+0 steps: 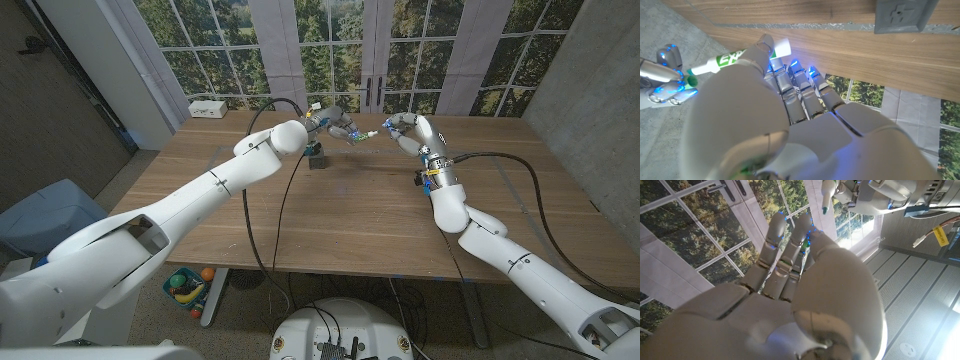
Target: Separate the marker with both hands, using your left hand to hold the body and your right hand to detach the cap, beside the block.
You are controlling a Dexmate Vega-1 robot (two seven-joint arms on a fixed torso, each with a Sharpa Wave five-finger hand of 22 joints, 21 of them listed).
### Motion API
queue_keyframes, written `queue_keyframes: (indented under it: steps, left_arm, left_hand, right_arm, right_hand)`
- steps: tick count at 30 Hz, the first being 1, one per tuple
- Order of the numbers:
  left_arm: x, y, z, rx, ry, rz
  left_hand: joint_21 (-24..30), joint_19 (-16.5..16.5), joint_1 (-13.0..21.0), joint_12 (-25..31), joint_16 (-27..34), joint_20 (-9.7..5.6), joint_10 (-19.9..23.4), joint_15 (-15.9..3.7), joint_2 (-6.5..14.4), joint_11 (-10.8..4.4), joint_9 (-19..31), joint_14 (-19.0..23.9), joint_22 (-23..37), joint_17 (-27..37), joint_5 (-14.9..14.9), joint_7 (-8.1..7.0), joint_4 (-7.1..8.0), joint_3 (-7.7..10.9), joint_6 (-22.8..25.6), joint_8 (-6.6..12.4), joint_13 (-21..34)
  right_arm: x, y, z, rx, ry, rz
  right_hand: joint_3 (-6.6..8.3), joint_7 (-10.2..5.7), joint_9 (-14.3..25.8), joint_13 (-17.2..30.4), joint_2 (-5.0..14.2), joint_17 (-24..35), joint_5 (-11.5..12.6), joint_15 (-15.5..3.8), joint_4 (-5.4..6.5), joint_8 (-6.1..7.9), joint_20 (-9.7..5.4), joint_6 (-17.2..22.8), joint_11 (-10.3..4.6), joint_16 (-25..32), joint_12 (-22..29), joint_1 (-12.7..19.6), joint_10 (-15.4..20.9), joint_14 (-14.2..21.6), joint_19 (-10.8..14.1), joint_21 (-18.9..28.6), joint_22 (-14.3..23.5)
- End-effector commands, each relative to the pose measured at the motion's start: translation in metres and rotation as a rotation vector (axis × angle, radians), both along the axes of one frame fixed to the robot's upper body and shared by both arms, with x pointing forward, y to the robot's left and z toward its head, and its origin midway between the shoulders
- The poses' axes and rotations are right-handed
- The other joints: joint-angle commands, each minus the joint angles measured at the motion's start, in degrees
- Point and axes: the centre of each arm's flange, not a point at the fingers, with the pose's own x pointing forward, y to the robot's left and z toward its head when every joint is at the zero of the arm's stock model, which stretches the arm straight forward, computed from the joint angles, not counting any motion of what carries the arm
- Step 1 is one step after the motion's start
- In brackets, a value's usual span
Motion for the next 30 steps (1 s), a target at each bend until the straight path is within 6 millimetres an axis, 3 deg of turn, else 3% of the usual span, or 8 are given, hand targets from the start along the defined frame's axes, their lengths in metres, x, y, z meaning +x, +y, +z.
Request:
queue_keyframes:
  steps: [1, 30]
  left_arm:
    - [-0.002, 0.002, 0.0, 0.025, -0.042, 0.035]
    - [-0.011, 0.016, -0.009, 0.054, -0.097, 0.118]
  left_hand:
    - [-0.21, -0.15, 1.23, 0.05, -0.04, 0.33, 8.38, -9.62, 1.52, -6.01, 0.25, 0.45, 0.2, 0.29, 0.51, 0.23, 0.24, 0.07, 0.42, 0.37, 7.61]
    - [-0.24, -0.16, 1.22, -0.45, -0.11, 0.35, 8.41, -9.61, 1.57, -6.02, 0.27, 0.47, 0.2, 0.36, 0.77, 0.21, 0.29, -0.17, 0.49, 0.22, 7.72]
  right_arm:
    - [0.001, -0.008, 0.002, 0.036, -0.008, 0.002]
    - [-0.002, -0.035, -0.004, 0.068, 0.079, -0.033]
  right_hand:
    - [0.18, 0.22, 0.17, 1.81, -0.21, 0.1, 0.45, -2.04, -0.03, 0.21, -7.89, 0.14, -1.67, -0.22, 0.12, 0.45, 2.04, 0.54, -0.01, 0.41, -0.08]
    - [0.46, 0.15, 0.36, 2.46, -0.27, 0.31, 0.6, -2.06, 0.13, 0.09, -7.84, -0.27, -1.54, -0.83, -0.44, 0.36, 2.05, 0.63, -0.52, 1.25, -1.32]
